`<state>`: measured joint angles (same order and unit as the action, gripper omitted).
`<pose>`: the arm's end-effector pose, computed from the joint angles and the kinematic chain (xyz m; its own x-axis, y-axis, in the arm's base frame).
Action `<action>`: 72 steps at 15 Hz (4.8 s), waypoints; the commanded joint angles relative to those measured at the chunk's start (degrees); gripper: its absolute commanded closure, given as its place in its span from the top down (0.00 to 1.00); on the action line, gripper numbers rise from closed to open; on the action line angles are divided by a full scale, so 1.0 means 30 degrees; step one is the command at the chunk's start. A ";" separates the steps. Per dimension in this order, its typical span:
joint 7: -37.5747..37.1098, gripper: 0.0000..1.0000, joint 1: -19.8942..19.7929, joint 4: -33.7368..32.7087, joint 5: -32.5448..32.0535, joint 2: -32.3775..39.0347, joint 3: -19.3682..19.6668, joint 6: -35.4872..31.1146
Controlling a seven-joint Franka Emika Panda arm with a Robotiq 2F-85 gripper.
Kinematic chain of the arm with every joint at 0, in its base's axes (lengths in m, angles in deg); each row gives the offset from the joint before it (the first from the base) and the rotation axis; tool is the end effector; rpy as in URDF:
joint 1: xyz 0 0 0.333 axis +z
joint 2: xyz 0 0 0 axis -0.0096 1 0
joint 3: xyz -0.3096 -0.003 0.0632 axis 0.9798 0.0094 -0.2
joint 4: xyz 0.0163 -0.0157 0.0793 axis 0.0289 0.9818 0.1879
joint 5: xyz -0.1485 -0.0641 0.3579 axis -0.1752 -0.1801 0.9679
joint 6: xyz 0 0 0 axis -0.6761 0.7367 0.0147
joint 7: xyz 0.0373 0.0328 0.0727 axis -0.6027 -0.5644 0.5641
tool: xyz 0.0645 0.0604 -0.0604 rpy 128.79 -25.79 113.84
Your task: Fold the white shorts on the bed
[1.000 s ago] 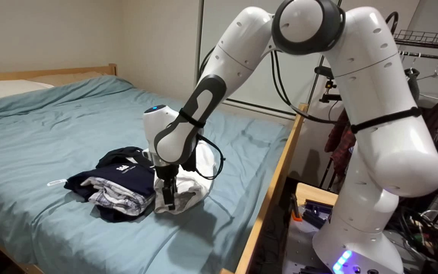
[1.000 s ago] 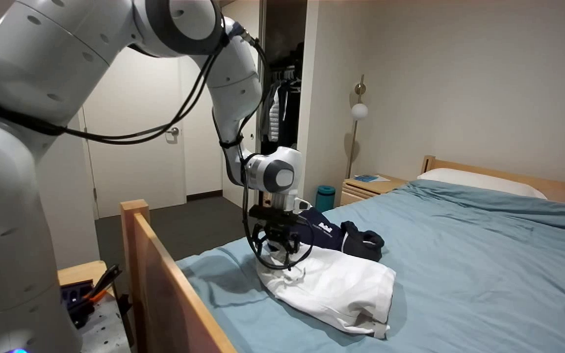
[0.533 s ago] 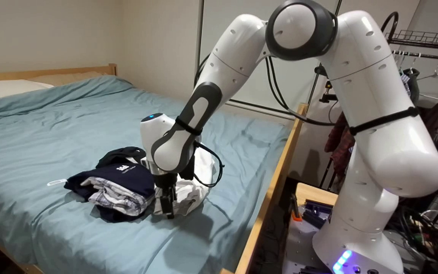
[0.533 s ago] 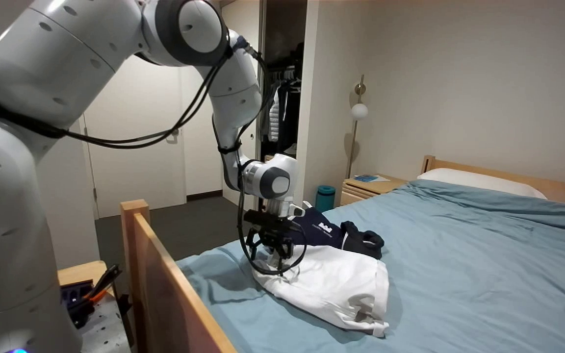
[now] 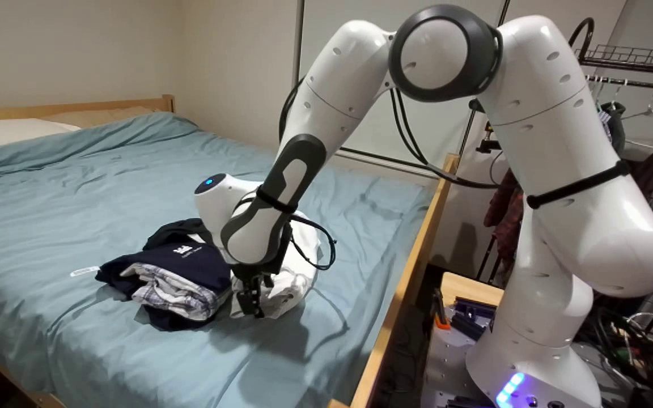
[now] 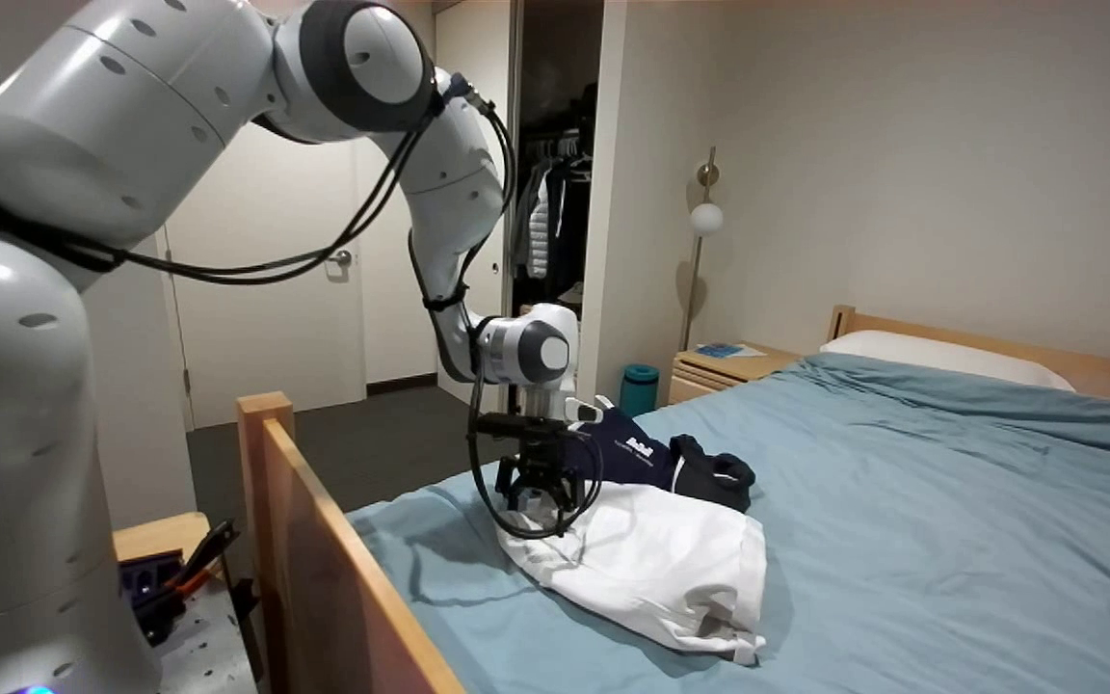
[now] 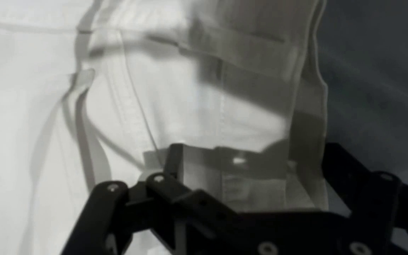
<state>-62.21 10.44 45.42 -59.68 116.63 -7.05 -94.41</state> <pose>0.5640 0.0645 0.1035 0.9241 0.2453 -0.2929 0.3042 -0.9362 0.1758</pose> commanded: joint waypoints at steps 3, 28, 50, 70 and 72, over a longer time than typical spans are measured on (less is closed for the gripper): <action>-0.1942 1.00 0.0621 -0.2185 -0.1802 0.0540 0.0985 0.3462; -0.0944 1.00 -0.0107 -0.2414 -0.2313 0.2271 -0.0476 0.7959; -0.3772 0.07 0.0403 -0.2120 -0.4420 0.0724 -0.0215 0.5349; 0.9071 0.08 -0.3659 0.4681 0.7062 -0.5547 -0.7199 -0.3368; 1.1762 0.08 -0.5423 0.5307 0.9291 -0.5804 -0.8649 -0.4021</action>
<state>-38.18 1.42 56.84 -40.34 102.50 -26.63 -103.05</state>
